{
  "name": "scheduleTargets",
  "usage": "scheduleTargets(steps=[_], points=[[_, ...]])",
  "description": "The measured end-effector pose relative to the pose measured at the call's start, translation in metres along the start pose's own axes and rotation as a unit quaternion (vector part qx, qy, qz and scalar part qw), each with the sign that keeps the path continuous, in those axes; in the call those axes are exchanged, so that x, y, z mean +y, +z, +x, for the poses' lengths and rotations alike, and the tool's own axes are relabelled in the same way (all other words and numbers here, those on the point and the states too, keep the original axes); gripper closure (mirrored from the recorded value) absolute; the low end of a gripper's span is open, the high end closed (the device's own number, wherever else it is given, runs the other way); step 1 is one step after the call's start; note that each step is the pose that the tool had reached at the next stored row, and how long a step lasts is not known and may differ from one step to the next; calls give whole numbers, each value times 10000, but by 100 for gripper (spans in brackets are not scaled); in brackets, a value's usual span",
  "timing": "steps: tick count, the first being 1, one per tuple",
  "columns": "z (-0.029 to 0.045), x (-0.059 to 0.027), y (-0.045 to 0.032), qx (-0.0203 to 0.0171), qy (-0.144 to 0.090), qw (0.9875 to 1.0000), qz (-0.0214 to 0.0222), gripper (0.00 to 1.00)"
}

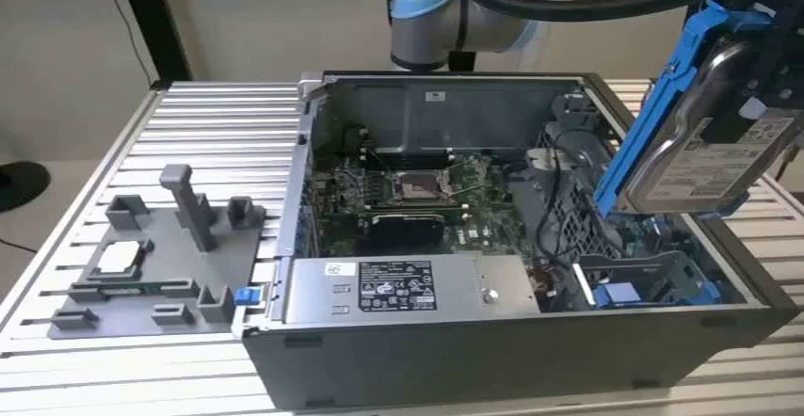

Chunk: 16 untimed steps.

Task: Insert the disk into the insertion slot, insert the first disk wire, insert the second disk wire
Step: 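Insert the disk into the insertion slot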

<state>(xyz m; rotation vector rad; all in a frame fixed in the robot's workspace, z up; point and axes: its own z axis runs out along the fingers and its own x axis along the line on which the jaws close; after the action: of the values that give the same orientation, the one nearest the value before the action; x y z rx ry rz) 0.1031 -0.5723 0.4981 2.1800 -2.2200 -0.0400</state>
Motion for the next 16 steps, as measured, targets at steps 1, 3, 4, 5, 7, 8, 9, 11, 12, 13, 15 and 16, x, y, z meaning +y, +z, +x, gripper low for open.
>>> scheduleTargets(steps=[1, 3, 4, 5, 7, 8, 9, 11, 12, 13, 15, 16], points=[[0, 0, 0, 0, 0, 10000, 0, 100], [0, 0, 0, 0, 0, 10000, 0, 100], [0, 0, 0, 0, 0, 10000, 0, 100], [0, 0, 0, 0, 0, 10000, 0, 100], [0, 0, 0, 0, 0, 10000, 0, 100], [0, 0, 0, 0, 0, 10000, 0, 100], [0, 0, 0, 0, 0, 10000, 0, 100], [0, 0, 0, 0, 0, 10000, 0, 100], [0, 0, 0, 0, 0, 10000, 0, 100], [0, 0, 0, 0, 0, 10000, 1, 100], [4, -3, 14, -5, 0, 10000, 3, 100], [13, -9, 28, -16, -1, 10000, 3, 100]])
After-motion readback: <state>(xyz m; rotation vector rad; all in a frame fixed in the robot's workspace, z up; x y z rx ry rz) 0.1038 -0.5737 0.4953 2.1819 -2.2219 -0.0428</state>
